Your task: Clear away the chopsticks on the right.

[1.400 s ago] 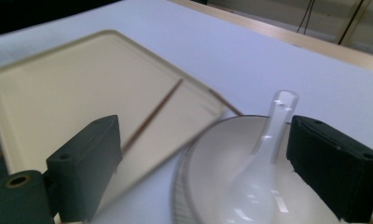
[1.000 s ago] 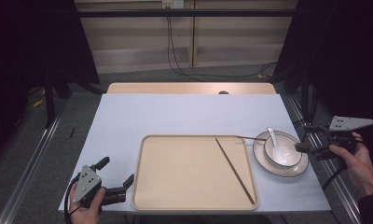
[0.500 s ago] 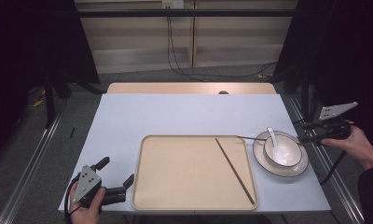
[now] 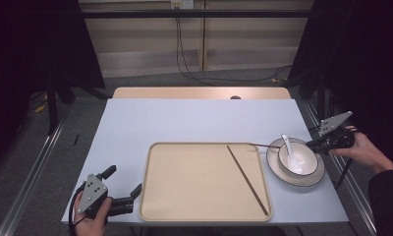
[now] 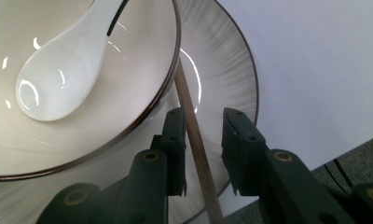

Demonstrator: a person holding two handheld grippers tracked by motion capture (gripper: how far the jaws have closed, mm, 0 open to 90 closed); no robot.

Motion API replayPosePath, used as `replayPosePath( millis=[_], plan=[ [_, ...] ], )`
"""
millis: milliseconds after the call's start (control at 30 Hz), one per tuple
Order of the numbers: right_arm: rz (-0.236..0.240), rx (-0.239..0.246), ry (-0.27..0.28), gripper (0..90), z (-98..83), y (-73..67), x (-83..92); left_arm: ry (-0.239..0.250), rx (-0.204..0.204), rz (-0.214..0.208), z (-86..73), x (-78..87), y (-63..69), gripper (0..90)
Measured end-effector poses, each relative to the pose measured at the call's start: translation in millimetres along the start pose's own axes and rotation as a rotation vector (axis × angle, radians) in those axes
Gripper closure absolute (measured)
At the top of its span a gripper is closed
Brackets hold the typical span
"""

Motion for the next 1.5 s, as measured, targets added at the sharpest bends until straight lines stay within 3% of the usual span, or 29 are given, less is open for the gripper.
replayPosePath(
  millis=[333,600,833,1033,1233,1333,1400,1500],
  plan=[
    [0.004,0.049,-0.031,80.1,5.0,-0.1,-12.9,-0.006,-0.007,0.003,-0.3,0.8,-0.5,1.2],
    [0.024,0.038,-0.037,84.3,7.3,-3.3,-15.0,0.003,0.006,0.008,0.2,0.9,-0.4,1.2],
    [0.024,-0.036,-0.009,84.4,7.1,-3.3,-9.5,-0.001,-0.001,0.001,0.0,1.3,-0.5,1.2],
    [-0.01,-0.067,0.028,84.5,10.1,2.0,1.7,0.0,0.01,0.007,0.0,1.6,-0.9,1.3],
    [-0.033,-0.141,0.034,84.5,11.0,3.3,11.9,0.004,0.004,0.005,0.4,2.1,-2.0,1.3],
    [-0.078,-0.172,0.079,84.5,15.2,6.6,18.6,0.004,0.005,0.005,0.4,2.0,-1.9,1.3],
    [-0.083,-0.193,0.129,84.5,19.7,7.1,23.1,0.004,0.006,0.007,0.4,2.3,-2.2,1.3],
    [-0.097,-0.224,0.162,84.5,25.0,4.7,28.7,0.002,0.009,0.004,0.1,1.6,-1.4,1.3]
  ],
)
Point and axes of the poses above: each handheld gripper's, and its own axes: x roughly backward along the jaws, z roughly out of its top, y roughly to its right, the point moved 9 cm from there along -x, roughly forward along the jaws, and after that the axes turned 1 degree about z, right-handed, at the moved point
